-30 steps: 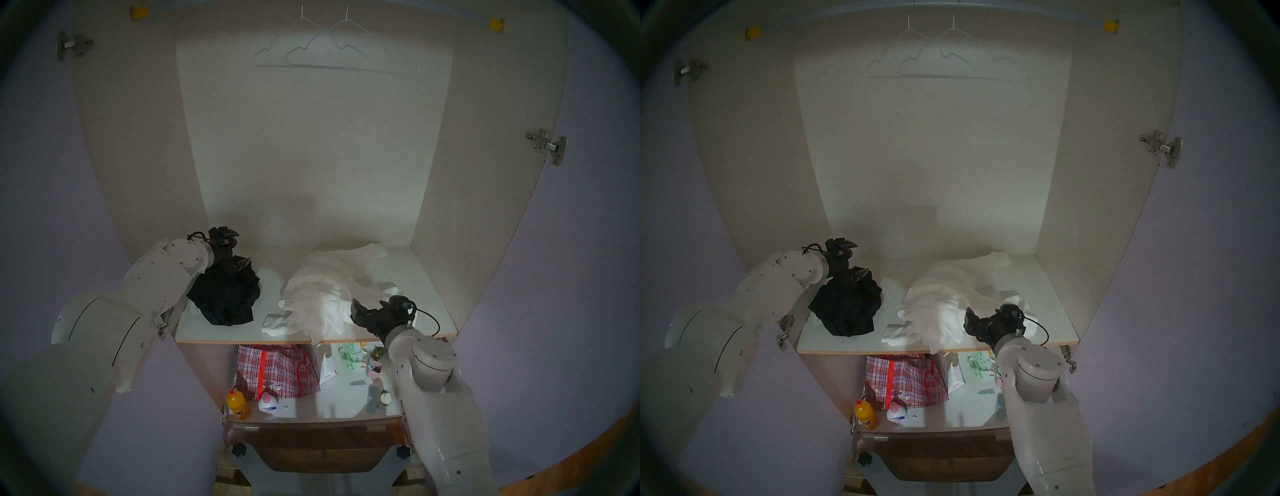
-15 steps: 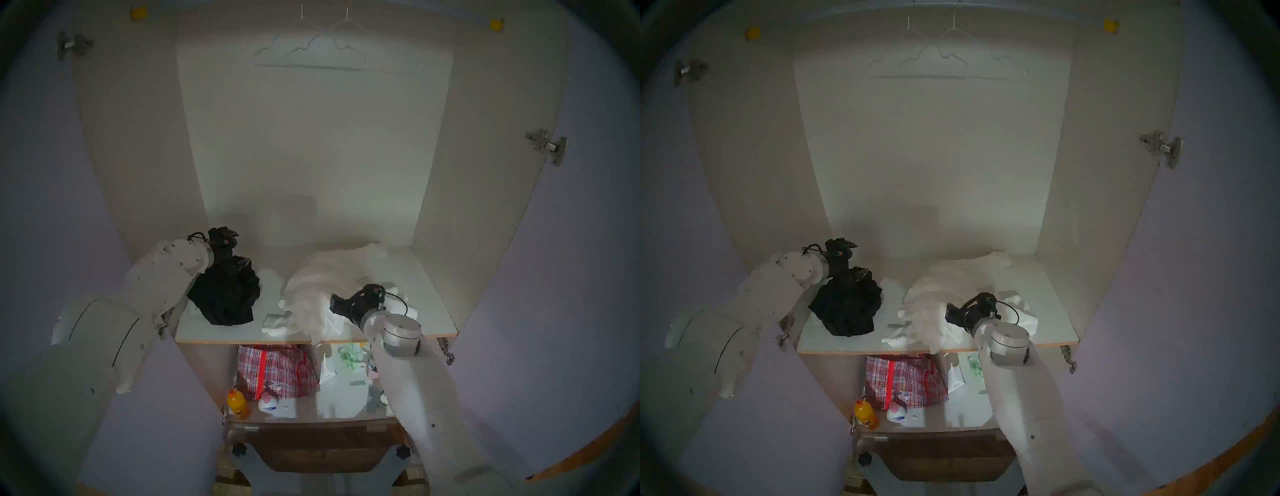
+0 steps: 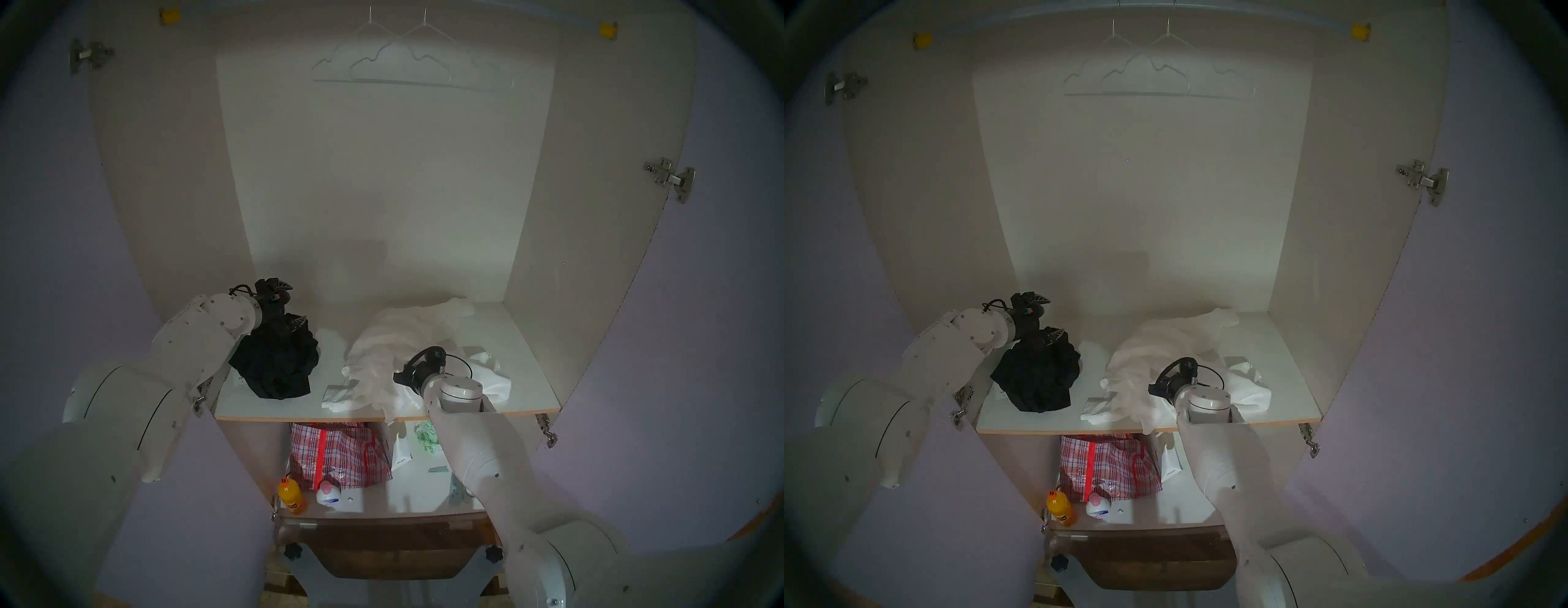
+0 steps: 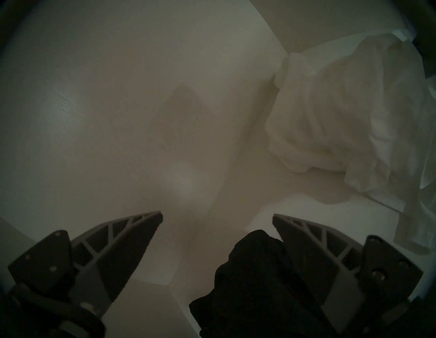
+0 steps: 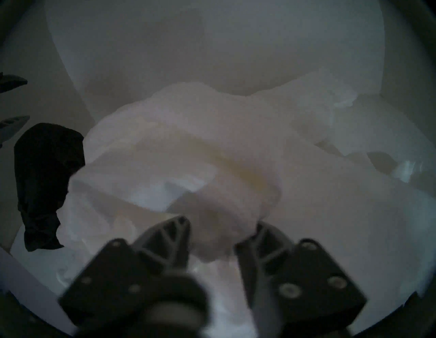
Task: Sort tops into two piles: light colors and dark colors
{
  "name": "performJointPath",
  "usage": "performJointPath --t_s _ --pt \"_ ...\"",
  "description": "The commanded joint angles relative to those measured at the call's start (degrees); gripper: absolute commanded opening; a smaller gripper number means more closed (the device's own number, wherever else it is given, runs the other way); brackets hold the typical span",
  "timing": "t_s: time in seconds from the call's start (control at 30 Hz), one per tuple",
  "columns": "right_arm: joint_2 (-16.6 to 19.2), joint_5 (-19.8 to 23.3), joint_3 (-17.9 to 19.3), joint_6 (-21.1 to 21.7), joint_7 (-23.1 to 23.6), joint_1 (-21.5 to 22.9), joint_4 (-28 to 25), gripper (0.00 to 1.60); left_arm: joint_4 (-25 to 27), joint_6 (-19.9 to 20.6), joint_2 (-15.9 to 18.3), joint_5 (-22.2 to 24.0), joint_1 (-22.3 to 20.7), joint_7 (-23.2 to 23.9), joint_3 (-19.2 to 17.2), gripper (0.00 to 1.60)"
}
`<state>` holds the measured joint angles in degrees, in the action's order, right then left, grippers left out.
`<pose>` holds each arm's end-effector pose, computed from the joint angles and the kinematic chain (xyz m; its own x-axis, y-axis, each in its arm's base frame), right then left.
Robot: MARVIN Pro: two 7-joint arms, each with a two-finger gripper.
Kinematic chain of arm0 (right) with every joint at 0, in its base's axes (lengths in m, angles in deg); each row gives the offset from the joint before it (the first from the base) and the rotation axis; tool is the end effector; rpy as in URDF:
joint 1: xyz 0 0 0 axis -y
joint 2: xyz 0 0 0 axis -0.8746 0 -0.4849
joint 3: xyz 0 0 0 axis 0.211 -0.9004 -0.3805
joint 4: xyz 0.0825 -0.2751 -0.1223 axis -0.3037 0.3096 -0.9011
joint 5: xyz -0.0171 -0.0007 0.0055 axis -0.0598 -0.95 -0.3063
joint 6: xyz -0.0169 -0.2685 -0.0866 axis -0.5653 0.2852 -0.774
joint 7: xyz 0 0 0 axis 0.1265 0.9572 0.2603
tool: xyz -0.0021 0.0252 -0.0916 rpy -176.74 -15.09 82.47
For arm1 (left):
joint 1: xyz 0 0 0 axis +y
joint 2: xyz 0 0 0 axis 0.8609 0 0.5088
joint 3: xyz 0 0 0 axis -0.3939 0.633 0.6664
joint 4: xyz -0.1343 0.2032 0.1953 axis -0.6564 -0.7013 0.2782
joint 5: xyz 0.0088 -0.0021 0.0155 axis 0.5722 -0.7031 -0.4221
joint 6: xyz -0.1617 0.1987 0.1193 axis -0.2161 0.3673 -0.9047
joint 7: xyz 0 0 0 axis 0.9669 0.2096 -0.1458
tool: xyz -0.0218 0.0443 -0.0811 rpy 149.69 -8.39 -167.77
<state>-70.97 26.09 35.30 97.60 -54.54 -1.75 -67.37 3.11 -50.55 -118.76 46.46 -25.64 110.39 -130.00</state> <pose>0.5097 0.1204 -0.3750 0.4218 -0.1030 0.9008 0.1946 -0.9601 -0.2009 0.5947 0.1433 -0.2675 -0.0775 -0.7981 0.5975 -0.5153 -0.4810 -0.7093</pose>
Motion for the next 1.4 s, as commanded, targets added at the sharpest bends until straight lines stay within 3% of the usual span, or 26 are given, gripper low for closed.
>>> performJointPath --t_s 0.0,0.27,0.3,0.33,0.5,0.53,0.6,0.7,0.77,0.93,1.03,1.13,1.37 --pt "-1.9 -1.3 -1.5 -6.4 -0.8 1.8 -5.2 0.0 1.3 -0.2 -0.1 0.3 -1.9 0.0 -0.4 1.6" --pt "-1.5 -2.6 -3.9 -14.1 -0.8 -0.8 -13.8 0.0 1.4 -0.2 -0.1 0.3 -1.9 0.0 -0.4 1.6" --pt "-1.0 -3.3 -4.7 -15.6 -1.1 -3.3 -18.8 0.0 1.4 -0.2 -0.1 0.3 -1.8 0.0 -0.4 1.6" --pt "-1.0 -3.6 -5.0 -16.7 -1.3 -3.6 -19.5 0.0 1.4 -0.2 -0.1 0.3 -1.8 0.0 -0.4 1.6" --pt "-1.3 -4.6 -5.6 -16.5 -2.8 -6.2 -27.1 0.0 1.5 -0.2 -0.1 0.3 -1.8 0.0 -0.4 1.6" --pt "-0.8 -6.3 -6.3 -15.9 -4.1 -8.0 -31.5 0.0 1.5 -0.2 -0.1 0.3 -1.8 0.0 -0.4 1.6" --pt "-0.6 -8.4 -6.8 -16.1 -6.3 -7.9 -32.6 0.0 1.5 -0.1 -0.1 0.3 -1.8 0.0 -0.4 1.6" --pt "-0.7 -12.6 -6.2 -11.5 -13.0 -9.3 -36.8 0.0 1.9 0.1 0.0 0.4 -1.6 0.2 -0.5 1.6" --pt "-0.8 -14.7 -5.2 -10.3 -15.8 -8.9 -37.1 0.0 2.1 0.2 0.1 0.5 -1.5 0.3 -0.6 1.6" --pt "1.0 -14.7 -3.2 -8.5 -20.2 -7.1 -35.6 0.0 2.4 0.3 0.2 0.5 -1.4 0.3 -0.6 1.6" --pt "-0.2 -10.1 0.4 -6.6 -19.1 -7.4 -35.6 0.0 2.5 0.3 0.2 0.4 -1.3 0.3 -0.6 1.6" --pt "0.8 -9.8 1.6 -8.1 -19.5 -8.1 -35.7 0.0 2.8 0.4 0.2 0.5 -1.2 0.4 -0.7 1.6" --pt "1.8 -8.0 8.9 -9.0 -21.6 -5.6 -34.8 0.0 2.7 0.4 0.2 0.4 -1.2 0.2 -0.7 1.6"
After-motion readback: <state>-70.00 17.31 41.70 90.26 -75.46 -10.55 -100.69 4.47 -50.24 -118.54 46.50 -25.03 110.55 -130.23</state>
